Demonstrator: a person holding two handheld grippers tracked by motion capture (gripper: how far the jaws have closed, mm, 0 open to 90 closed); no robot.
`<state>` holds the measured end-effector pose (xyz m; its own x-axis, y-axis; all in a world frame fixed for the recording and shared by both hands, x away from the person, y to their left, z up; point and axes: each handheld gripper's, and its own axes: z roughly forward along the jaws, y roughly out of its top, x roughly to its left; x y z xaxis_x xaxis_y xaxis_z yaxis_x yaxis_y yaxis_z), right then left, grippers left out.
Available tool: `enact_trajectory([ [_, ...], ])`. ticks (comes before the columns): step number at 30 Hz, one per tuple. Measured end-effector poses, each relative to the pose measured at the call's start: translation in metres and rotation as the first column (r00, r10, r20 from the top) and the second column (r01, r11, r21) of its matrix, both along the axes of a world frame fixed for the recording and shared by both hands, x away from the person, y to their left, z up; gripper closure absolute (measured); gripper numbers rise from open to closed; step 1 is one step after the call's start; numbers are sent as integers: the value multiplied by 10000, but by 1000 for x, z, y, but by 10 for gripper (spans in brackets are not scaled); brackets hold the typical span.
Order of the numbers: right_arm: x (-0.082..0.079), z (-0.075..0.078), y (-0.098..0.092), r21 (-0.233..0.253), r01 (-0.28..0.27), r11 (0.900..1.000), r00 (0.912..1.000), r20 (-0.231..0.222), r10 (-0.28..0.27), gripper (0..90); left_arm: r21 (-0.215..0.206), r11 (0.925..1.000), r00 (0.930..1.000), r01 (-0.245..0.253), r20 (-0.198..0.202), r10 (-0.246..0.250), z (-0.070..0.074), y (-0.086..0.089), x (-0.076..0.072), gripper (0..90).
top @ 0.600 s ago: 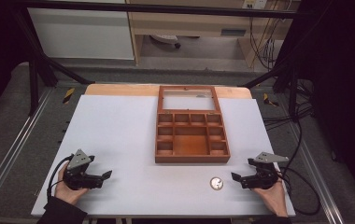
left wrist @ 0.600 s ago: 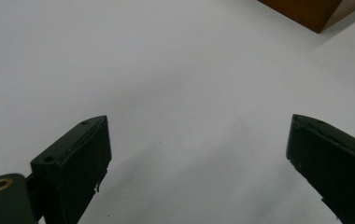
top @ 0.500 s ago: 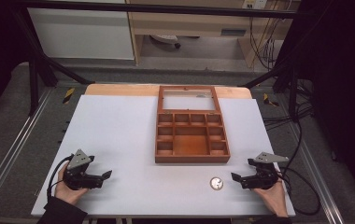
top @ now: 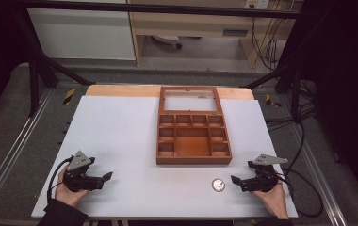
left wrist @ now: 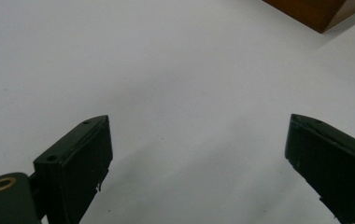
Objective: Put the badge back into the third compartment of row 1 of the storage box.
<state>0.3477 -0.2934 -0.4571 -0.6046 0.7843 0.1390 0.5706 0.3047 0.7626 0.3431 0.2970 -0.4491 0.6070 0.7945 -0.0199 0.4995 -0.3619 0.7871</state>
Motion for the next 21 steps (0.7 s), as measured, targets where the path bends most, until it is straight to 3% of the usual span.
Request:
enact_trajectory([
  [21, -9, 4, 26, -144, -597, 9981, 9979, -258, 593, 11, 7, 10000, 9999, -80, -84, 81, 0, 0, 0, 71],
])
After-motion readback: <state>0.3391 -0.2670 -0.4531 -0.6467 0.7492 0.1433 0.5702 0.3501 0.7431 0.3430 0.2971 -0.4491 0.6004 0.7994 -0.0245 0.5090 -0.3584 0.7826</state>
